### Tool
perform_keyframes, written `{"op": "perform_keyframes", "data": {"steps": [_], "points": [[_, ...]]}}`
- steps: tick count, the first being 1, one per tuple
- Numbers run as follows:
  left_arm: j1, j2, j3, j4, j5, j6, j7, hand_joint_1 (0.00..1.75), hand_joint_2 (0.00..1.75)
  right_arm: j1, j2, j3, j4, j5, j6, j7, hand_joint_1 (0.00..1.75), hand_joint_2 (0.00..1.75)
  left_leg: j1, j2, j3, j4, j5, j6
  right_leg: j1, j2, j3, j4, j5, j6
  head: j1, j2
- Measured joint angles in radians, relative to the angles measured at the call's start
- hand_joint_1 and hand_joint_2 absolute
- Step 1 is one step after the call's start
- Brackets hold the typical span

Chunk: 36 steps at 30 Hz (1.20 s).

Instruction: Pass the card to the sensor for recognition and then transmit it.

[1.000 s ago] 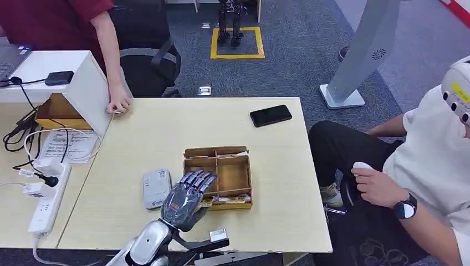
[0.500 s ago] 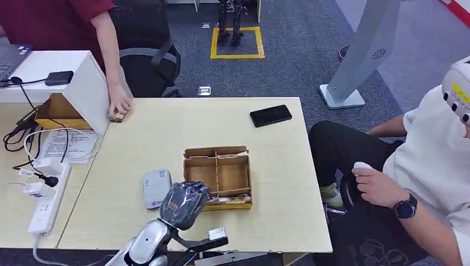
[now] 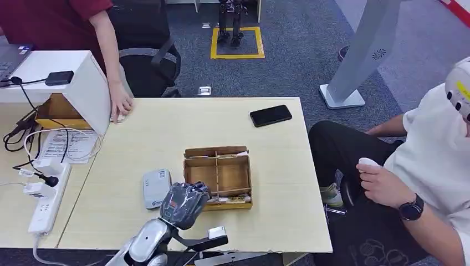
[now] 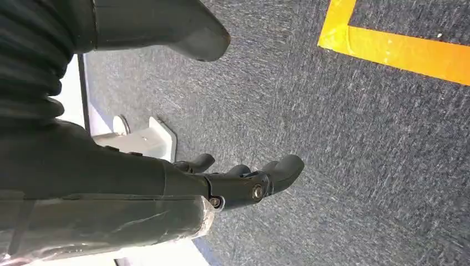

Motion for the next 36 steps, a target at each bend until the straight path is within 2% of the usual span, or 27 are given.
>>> {"op": "perform_keyframes", "data": {"steps": [8,19,20,22,23,29,35,36], "points": [[-0.004,0.003,0.025,-0.036,0.087,-0.005,-0.046,1.75,1.75,0.0,0.0,0.0,0.0,0.0,0.0,-0.002,0.0,1.75,0.0,0.0,0.0,0.0,0.0,0.0,0.0,0.0,0.0,0.0,0.0,0.0,0.0,0.0],[-0.009,0.011,0.035,-0.07,0.105,-0.005,-0.053,1.75,1.75,0.0,0.0,0.0,0.0,0.0,-0.001,-0.004,0.0,1.75,0.0,0.0,0.0,0.0,0.0,0.0,0.0,0.0,0.0,0.0,0.0,0.0,0.0,0.0],[-0.01,0.012,0.037,-0.074,0.119,-0.005,-0.058,1.69,1.75,0.0,0.0,0.0,0.0,0.0,-0.001,-0.006,0.0,1.75,0.0,0.0,0.0,0.0,0.0,0.0,0.0,0.0,0.0,0.0,0.0,0.0,0.0,0.0],[-0.017,0.023,0.049,-0.106,0.169,-0.016,-0.077,1.59,1.75,0.0,0.0,0.0,0.0,0.0,-0.003,-0.008,0.0,1.75,0.0,0.0,0.0,0.0,0.0,0.0,0.0,0.0,0.0,0.0,0.0,0.0,0.0,0.0],[-0.025,0.031,0.057,-0.121,0.189,-0.023,-0.084,1.66,1.75,0.0,0.0,0.0,0.0,0.0,-0.004,-0.01,0.0,1.75,0.0,0.0,0.0,0.0,0.0,0.0,0.0,0.0,0.0,0.0,0.001,-0.001,0.0,0.0],[-0.063,0.069,0.105,-0.212,0.246,-0.06,-0.114,1.55,1.75,0.0,0.0,0.0,0.0,0.0,-0.008,-0.011,0.0,1.75,0.0,0.0,0.0,0.0,0.001,-0.001,0.0,0.0,0.0,0.0,0.001,-0.001,0.0,0.0],[-0.075,0.087,0.132,-0.251,0.25,-0.059,-0.114,1.61,1.75,0.0,0.005,0.0,0.0,0.0,-0.011,-0.012,0.0,1.75,0.0,0.0,0.0,0.0,0.001,-0.001,0.0,0.0,0.0,0.0,0.001,-0.001,0.0,0.0],[-0.08,0.093,0.14,-0.256,0.249,-0.058,-0.112,1.75,1.75,-0.001,0.005,0.0,0.0,0.0,-0.011,-0.011,0.0,1.75,0.0,0.0,0.0,0.0,0.001,-0.001,0.0,0.0,0.0,0.0,0.001,-0.001,0.0,0.0]]}}
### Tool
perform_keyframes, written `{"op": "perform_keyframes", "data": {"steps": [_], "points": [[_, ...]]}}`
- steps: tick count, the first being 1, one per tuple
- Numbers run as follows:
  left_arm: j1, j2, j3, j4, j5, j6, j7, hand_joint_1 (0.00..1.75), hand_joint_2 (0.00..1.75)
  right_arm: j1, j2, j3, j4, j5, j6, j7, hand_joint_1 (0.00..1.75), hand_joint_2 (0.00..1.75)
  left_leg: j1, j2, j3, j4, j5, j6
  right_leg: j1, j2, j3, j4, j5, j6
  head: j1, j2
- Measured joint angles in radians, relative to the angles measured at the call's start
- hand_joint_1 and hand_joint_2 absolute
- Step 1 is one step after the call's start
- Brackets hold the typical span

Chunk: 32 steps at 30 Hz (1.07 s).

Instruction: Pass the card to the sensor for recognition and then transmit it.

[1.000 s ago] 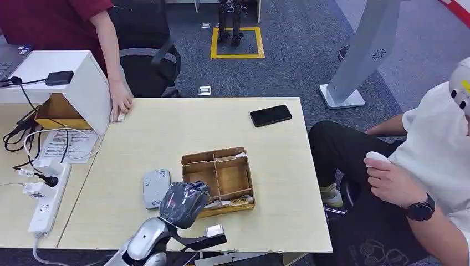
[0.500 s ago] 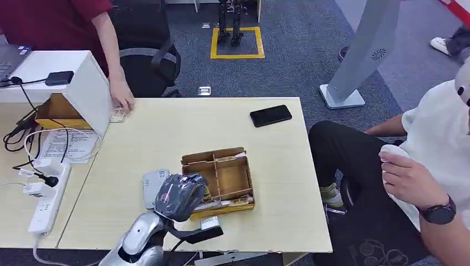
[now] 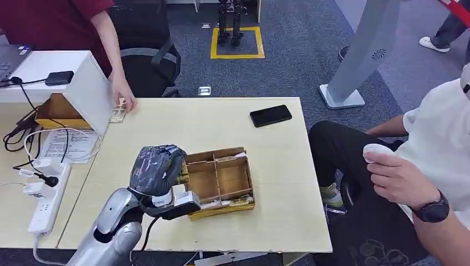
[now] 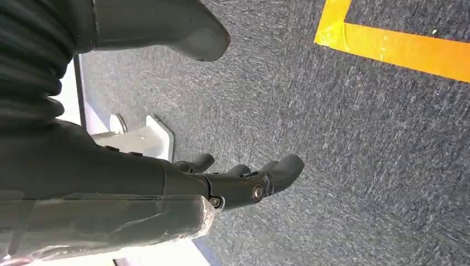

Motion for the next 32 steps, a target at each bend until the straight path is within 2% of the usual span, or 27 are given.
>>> {"op": "perform_keyframes", "data": {"steps": [4,7,15,21,32], "points": [[-0.035,0.009,0.029,-0.004,0.0,-0.002,0.021,1.75,1.75,-0.001,0.002,0.0,0.0,0.0,0.001,0.005,0.0,1.75,0.0,0.0,0.0,0.0,0.001,0.0,0.0,0.0,0.0,0.0,0.0,0.0,0.0,0.0],[-0.091,0.012,0.053,0.006,-0.02,-0.024,0.065,1.75,1.75,-0.003,0.002,0.0,0.0,0.0,0.006,0.005,0.0,1.75,0.0,0.0,0.0,0.0,0.001,0.0,0.0,-0.001,0.0,0.0,0.001,0.0,0.0,0.0],[-0.275,0.023,0.113,0.176,-0.035,-0.063,0.123,1.75,1.75,-0.011,0.002,0.008,0.0,0.0,0.008,0.007,0.0,1.75,0.0,0.0,0.0,0.0,0.003,-0.001,0.0,0.0,-0.001,0.001,0.003,-0.001,0.0,0.0],[-0.377,0.03,0.149,0.319,-0.082,-0.043,0.176,1.75,1.75,-0.014,0.002,0.025,0.0,0.0,0.008,0.009,0.0,1.75,0.0,0.0,-0.001,0.0,0.003,-0.001,0.0,0.0,-0.001,0.001,0.003,0.0,0.0,0.0],[-0.441,0.033,0.197,0.469,-0.082,0.003,0.178,1.75,1.75,-0.017,0.002,0.048,0.0,0.0,0.01,0.016,0.0,1.75,0.0,0.0,-0.001,0.0,0.003,-0.001,0.0,0.0,-0.002,0.001,0.003,0.0,0.0,0.0]]}}
